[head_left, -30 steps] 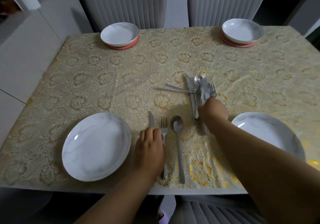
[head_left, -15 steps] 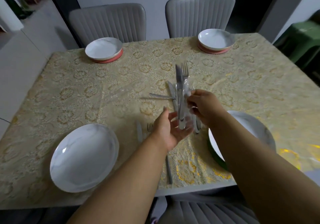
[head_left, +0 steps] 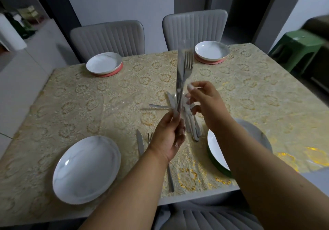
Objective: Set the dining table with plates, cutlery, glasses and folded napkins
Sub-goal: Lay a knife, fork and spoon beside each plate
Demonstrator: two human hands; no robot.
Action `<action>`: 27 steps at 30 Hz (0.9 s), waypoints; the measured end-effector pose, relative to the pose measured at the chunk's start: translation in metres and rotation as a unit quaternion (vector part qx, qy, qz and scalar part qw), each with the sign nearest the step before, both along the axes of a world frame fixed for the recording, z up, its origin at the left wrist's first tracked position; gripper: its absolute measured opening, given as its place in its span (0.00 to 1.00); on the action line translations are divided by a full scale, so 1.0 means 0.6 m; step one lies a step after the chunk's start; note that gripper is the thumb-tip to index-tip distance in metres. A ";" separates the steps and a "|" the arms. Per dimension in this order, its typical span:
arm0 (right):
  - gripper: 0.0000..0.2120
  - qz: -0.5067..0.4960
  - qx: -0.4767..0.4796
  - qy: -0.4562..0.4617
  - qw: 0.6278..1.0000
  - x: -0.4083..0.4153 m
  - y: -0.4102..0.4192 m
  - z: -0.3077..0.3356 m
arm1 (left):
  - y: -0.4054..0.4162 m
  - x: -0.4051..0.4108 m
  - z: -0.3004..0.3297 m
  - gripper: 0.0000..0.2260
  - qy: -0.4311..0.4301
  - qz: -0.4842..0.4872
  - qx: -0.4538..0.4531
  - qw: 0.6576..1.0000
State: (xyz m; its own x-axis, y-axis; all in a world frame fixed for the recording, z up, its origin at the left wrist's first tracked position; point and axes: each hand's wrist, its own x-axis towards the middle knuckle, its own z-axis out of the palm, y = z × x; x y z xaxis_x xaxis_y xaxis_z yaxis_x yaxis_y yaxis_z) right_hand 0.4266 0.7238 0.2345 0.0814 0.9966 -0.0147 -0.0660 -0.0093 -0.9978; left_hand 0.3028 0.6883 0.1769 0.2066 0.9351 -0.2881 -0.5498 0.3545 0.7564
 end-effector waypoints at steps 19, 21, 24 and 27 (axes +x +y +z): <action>0.16 -0.038 0.132 -0.097 0.986 -0.093 0.074 0.137 | -0.006 -0.073 -0.054 0.21 -0.032 -0.024 -0.105 0.994; 0.16 -0.054 0.146 -0.103 0.982 -0.097 0.082 0.141 | -0.006 -0.078 -0.057 0.21 -0.041 -0.031 -0.091 0.994; 0.17 -0.025 0.140 -0.127 0.982 -0.096 0.096 0.146 | -0.004 -0.088 -0.062 0.22 -0.047 -0.036 -0.072 0.996; 0.18 0.025 0.145 -0.179 0.973 -0.101 0.103 0.140 | 0.007 -0.090 -0.061 0.24 -0.048 -0.017 -0.097 0.994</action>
State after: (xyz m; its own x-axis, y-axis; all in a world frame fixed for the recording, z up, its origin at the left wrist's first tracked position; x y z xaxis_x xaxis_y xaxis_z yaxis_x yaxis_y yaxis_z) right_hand 0.3662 0.7858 0.3183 -0.0196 0.9577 0.2871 0.2797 0.2810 -0.9181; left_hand 0.2491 0.6924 0.1401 0.2724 0.8560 -0.4394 -0.6016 0.5079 0.6166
